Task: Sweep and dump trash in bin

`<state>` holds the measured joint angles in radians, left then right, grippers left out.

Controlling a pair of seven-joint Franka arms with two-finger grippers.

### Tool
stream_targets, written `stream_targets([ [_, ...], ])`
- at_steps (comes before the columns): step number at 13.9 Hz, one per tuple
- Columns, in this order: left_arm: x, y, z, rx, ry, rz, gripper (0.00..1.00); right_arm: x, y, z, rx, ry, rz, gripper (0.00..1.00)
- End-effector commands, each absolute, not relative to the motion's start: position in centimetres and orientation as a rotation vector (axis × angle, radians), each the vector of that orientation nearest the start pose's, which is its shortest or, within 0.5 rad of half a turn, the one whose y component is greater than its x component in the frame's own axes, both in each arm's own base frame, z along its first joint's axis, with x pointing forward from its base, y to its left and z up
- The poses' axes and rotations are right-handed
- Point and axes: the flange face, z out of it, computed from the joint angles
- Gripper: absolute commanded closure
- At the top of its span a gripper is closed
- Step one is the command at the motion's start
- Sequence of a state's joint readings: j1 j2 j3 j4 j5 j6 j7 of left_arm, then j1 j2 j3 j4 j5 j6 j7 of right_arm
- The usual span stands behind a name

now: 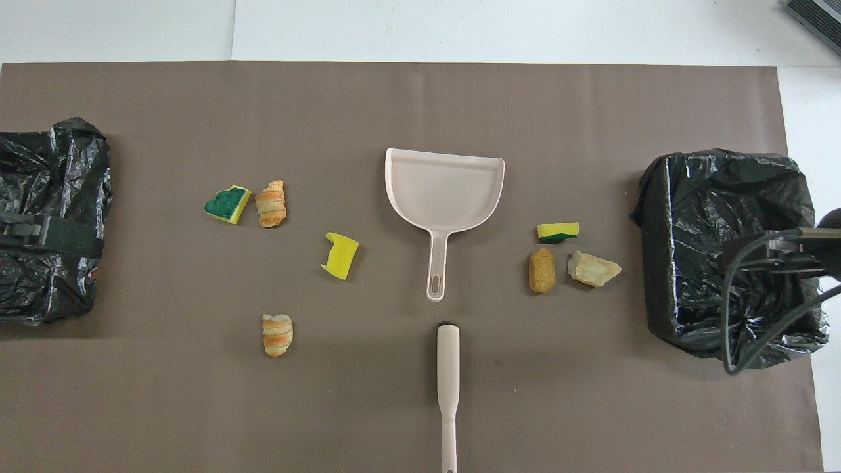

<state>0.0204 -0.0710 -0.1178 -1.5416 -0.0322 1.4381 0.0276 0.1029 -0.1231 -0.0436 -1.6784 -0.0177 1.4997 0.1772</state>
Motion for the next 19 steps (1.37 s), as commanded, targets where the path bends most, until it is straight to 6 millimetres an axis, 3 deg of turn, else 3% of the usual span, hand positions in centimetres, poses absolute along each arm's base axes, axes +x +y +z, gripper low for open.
stream_targets([
  [1,51.0,-5.7,66.8,-3.162,0.205,0.051,0.0,52.1,5.1,61.1,-3.125,0.19,0.071,0.0],
  [3,51.0,-5.9,66.8,-3.16,0.21,0.049,0.0,53.4,10.0,59.7,-3.056,0.17,0.021,0.0],
  [8,50.9,-6.4,66.7,-3.159,0.22,0.054,0.0,57.2,23.0,49.7,-3.019,0.402,-0.017,0.0],
  [9,50.9,-6.7,66.7,-3.157,0.227,0.051,0.0,57.5,24.6,48.4,-2.993,0.446,-0.044,0.0],
  [12,50.5,-9.0,66.5,-3.152,0.296,0.04,0.0,57.2,30.2,42.9,-2.981,0.456,-0.015,0.0],
  [15,49.5,-11.4,64.4,-3.139,0.37,0.099,0.0,54.4,36.3,37.3,-3.047,0.322,0.086,0.0],
  [17,48.0,-14.3,62.0,-3.117,0.455,0.129,0.0,53.7,36.6,35.0,-3.083,0.277,0.125,0.0],
  [19,46.1,-16.1,59.5,-3.098,0.514,0.15,0.0,53.2,36.0,34.2,-3.106,0.258,0.144,0.0],
])
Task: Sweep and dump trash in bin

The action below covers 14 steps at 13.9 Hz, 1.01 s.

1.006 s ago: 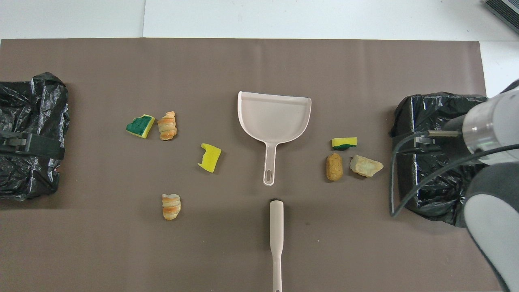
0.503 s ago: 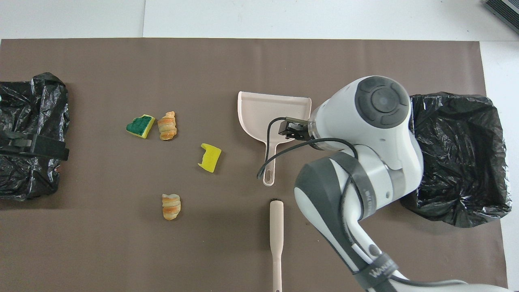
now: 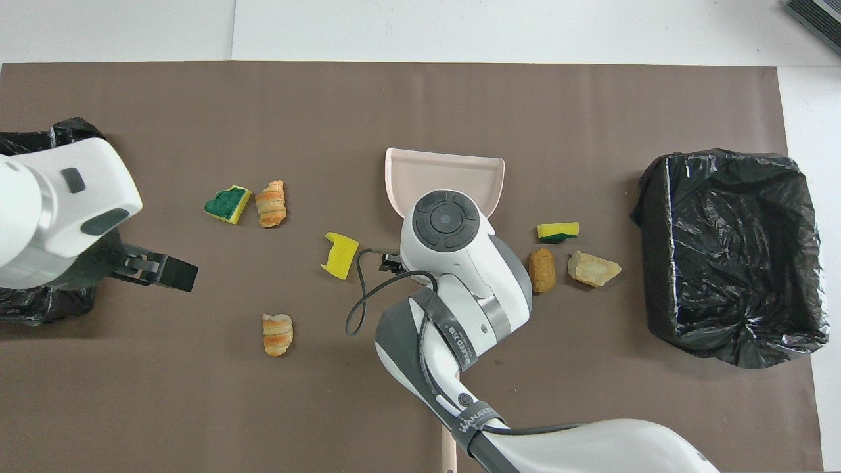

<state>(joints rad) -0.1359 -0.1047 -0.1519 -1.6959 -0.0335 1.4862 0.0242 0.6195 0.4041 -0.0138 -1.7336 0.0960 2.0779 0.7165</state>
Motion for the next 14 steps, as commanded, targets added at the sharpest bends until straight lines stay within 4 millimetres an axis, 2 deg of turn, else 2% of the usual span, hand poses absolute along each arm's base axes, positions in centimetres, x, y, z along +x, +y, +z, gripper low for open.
stream_targets([
  [1,45.3,-16.8,58.7,-3.093,0.531,0.152,0.0,53.4,35.8,34.2,-3.108,0.254,0.143,0.0],
  [4,43.4,-18.2,57.0,-3.077,0.583,0.158,0.0,53.9,35.6,34.6,-3.121,0.26,0.111,0.0],
  [7,42.0,-20.7,55.3,-3.082,0.58,0.162,0.0,54.3,35.1,34.7,-3.134,0.262,0.093,0.0],
  [8,41.1,-21.7,54.7,-3.081,0.581,0.147,0.0,54.4,35.0,34.9,-3.133,0.25,0.087,0.05],
  [9,40.2,-22.5,53.9,-3.078,0.583,0.137,0.0,54.6,35.0,35.1,-3.131,0.25,0.083,0.24],
  [12,37.1,-25.9,51.4,-3.077,0.597,0.133,0.0,54.9,35.0,35.6,-3.12,0.267,0.07,1.0],
  [14,35.0,-28.4,49.6,-3.066,0.623,0.127,0.0,56.2,33.7,36.5,-3.103,0.295,0.05,1.0],
])
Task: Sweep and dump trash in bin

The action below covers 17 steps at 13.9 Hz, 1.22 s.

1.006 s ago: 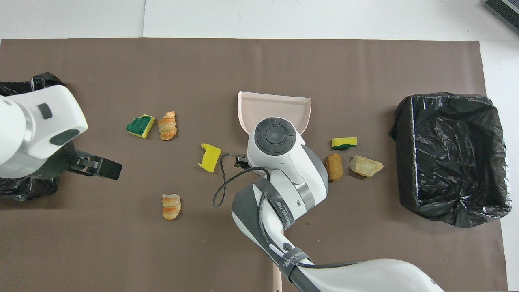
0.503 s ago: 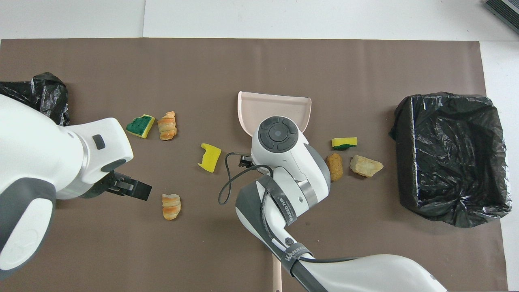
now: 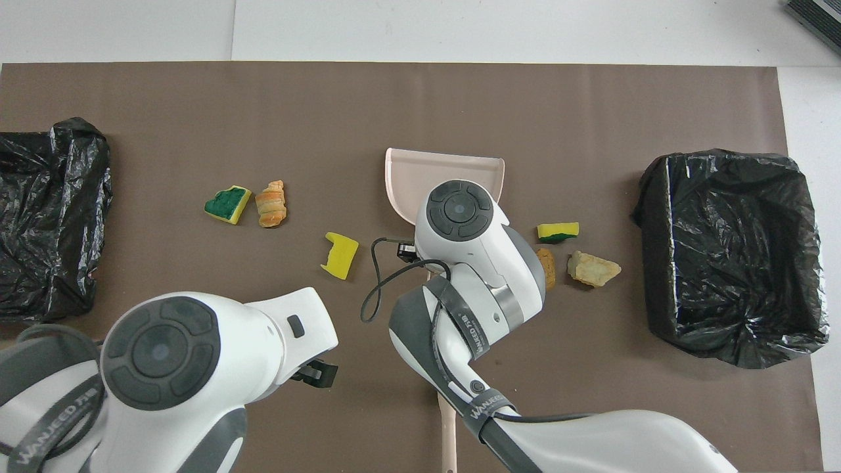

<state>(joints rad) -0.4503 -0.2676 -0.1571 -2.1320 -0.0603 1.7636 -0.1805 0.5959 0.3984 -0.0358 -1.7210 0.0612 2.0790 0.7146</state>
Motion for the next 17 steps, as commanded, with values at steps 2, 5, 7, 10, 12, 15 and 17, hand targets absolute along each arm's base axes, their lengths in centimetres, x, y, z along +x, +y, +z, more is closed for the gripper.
stream_targets([
  [2,32.3,-30.6,47.4,-3.06,0.633,0.121,0.0,57.0,32.5,36.5,-3.109,0.149,0.043,1.0],
  [5,28.7,-34.1,45.5,-3.079,0.597,0.081,0.0,58.7,28.4,38.8,-3.085,-0.193,0.009,1.0],
  [7,26.3,-37.0,43.4,-3.116,0.539,0.032,0.0,59.3,25.5,41.3,-3.076,-0.363,-0.028,1.0],
  [10,23.9,-41.2,40.4,-3.162,0.476,0.002,0.0,59.9,20.9,43.4,-3.064,-0.636,-0.008,1.0],
  [12,22.4,-43.9,38.0,-3.186,0.422,0.001,0.0,60.2,18.8,43.8,-3.052,-0.968,0.016,1.0],
  [15,20.8,-46.0,35.9,-3.18,0.422,0.027,0.0,60.8,16.9,43.6,-2.956,-1.354,0.03,1.0],
  [17,19.9,-46.8,34.2,-3.157,0.41,0.062,0.0,61.2,15.0,43.1,-2.854,-1.562,0.045,1.0],
])
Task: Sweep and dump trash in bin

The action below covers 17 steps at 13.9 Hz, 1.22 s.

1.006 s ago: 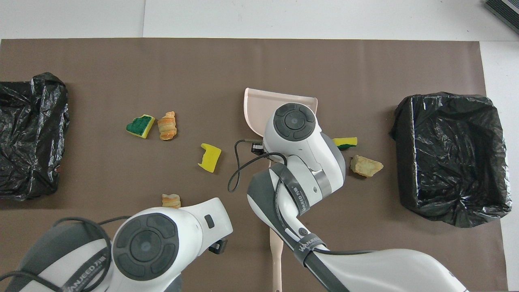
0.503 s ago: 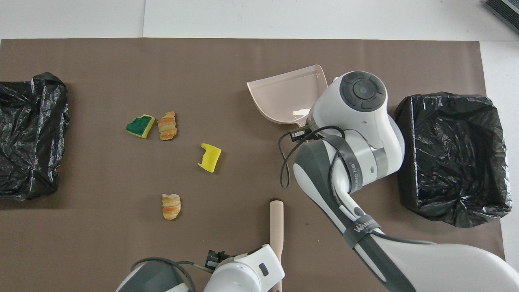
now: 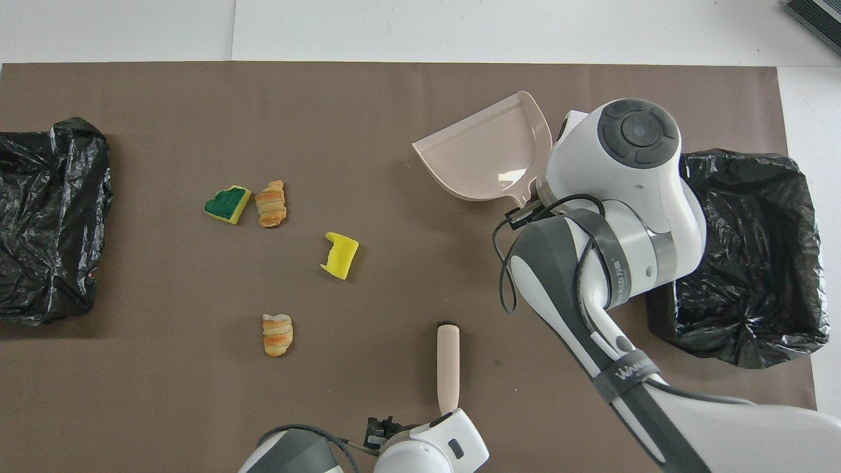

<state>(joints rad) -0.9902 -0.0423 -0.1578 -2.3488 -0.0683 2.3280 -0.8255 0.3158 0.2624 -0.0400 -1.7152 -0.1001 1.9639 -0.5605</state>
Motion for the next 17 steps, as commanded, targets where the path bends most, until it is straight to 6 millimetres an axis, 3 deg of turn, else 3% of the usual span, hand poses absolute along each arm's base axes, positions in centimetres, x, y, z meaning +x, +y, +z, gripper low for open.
stream_targets([
  [1,20.1,-46.8,34.1,-3.156,0.406,0.064,0.0,61.3,14.1,42.9,-2.826,-1.611,0.05,1.0],
  [2,20.2,-46.7,34.0,-3.156,0.403,0.065,0.12,61.5,14.0,42.5,-2.797,-1.656,0.063,1.0],
  [5,21.0,-46.6,34.4,-3.161,0.379,0.061,0.73,62.1,14.2,41.1,-2.723,-1.773,0.053,1.0],
  [6,21.2,-47.0,35.1,-3.166,0.383,0.055,0.88,62.2,14.3,40.6,-2.685,-1.82,0.06,1.0],
  [8,21.1,-46.8,34.9,-3.142,0.386,0.074,0.99,62.1,15.0,39.7,-2.656,-1.859,0.071,1.0],
  [11,21.4,-45.9,36.3,-3.106,0.368,0.103,1.0,62.1,15.2,39.7,-2.653,-1.863,0.071,1.0],
  [15,25.5,-41.7,38.7,-3.015,0.275,0.065,1.0,61.6,16.1,39.2,-2.638,-1.877,0.087,1.0],
  [17,28.8,-38.8,39.0,-2.966,0.199,0.051,1.0,60.2,18.5,37.5,-2.592,-1.911,0.149,1.0],
])
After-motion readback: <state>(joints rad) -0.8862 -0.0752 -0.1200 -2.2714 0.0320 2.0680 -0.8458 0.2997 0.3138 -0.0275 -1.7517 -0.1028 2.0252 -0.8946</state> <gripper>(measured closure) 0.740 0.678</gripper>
